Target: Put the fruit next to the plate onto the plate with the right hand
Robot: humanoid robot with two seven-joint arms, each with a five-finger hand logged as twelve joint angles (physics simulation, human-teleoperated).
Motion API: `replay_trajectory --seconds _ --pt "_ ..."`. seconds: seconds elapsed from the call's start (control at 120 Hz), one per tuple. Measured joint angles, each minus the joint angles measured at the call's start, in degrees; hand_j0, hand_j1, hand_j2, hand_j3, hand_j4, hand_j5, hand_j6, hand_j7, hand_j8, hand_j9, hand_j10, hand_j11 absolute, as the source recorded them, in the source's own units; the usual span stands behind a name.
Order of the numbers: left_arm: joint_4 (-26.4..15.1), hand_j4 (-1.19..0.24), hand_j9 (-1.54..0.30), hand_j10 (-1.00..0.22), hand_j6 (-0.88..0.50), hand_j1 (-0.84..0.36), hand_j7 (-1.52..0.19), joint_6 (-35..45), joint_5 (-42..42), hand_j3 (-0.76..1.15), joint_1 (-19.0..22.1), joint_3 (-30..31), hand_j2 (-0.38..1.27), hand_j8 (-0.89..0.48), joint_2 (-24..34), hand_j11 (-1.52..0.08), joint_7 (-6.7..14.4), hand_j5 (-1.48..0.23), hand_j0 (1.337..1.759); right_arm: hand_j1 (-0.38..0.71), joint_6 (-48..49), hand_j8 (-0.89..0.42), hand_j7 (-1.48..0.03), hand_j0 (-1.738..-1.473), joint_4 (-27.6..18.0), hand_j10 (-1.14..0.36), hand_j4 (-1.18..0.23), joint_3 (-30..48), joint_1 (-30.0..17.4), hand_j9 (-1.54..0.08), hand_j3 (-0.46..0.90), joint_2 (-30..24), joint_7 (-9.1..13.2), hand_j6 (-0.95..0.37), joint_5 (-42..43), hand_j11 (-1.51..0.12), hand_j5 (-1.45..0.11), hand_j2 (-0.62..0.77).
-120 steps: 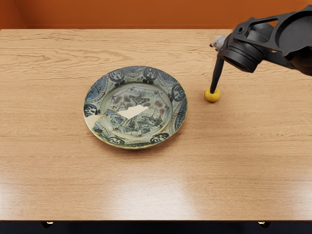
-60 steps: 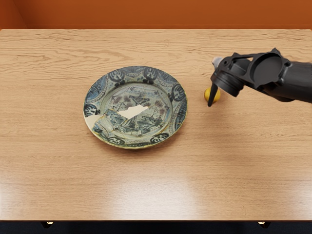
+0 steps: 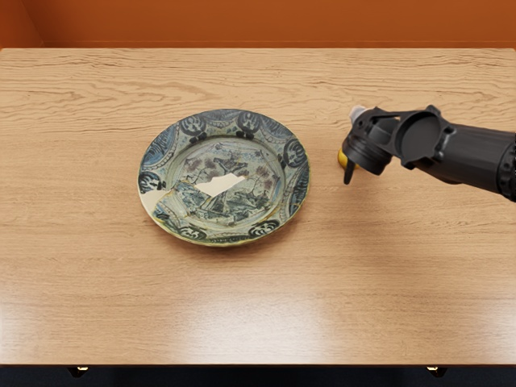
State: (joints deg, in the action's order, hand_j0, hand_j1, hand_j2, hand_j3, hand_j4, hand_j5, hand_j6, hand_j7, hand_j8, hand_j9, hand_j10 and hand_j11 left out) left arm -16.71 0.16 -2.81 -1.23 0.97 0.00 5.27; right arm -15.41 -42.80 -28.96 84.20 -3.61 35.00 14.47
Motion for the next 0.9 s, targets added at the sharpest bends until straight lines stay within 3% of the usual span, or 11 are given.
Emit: replay_trajectory --seconds 0.167,0.467,0.9 --pt "0.0 0.0 0.0 0.0 0.0 0.35 0.0 0.0 0.0 0.0 0.0 0.0 0.0 0.0 0.0 0.0 0.0 0.0 1.658 -0.32 0.0 -0.03 -0.03 -1.658 0.9 -0.03 -0.03 0.0 -0.5 -0.03 0.0 0.5 0.0 -0.03 0.3 -0.03 -0.03 0.0" --pt "0.0 0.0 0.0 0.0 0.0 0.35 0.0 0.0 0.0 0.0 0.0 0.0 0.0 0.0 0.0 0.0 0.0 0.0 1.658 -0.18 0.0 -0.14 -0.18 -1.658 2.6 -0.14 -0.14 0.0 -1.9 -0.18 0.0 1.2 0.0 -0.14 1.4 -0.18 -0.18 -0.03" --pt "0.0 0.0 0.0 0.0 0.0 0.35 0.0 0.0 0.0 0.0 0.0 0.0 0.0 0.0 0.0 0.0 0.0 0.0 1.658 -0.11 -0.1 -0.21 -0.26 -1.658 4.0 -0.2 -0.21 0.1 -2.9 -0.26 0.0 2.8 0.0 -0.21 2.2 -0.26 -0.26 -0.04"
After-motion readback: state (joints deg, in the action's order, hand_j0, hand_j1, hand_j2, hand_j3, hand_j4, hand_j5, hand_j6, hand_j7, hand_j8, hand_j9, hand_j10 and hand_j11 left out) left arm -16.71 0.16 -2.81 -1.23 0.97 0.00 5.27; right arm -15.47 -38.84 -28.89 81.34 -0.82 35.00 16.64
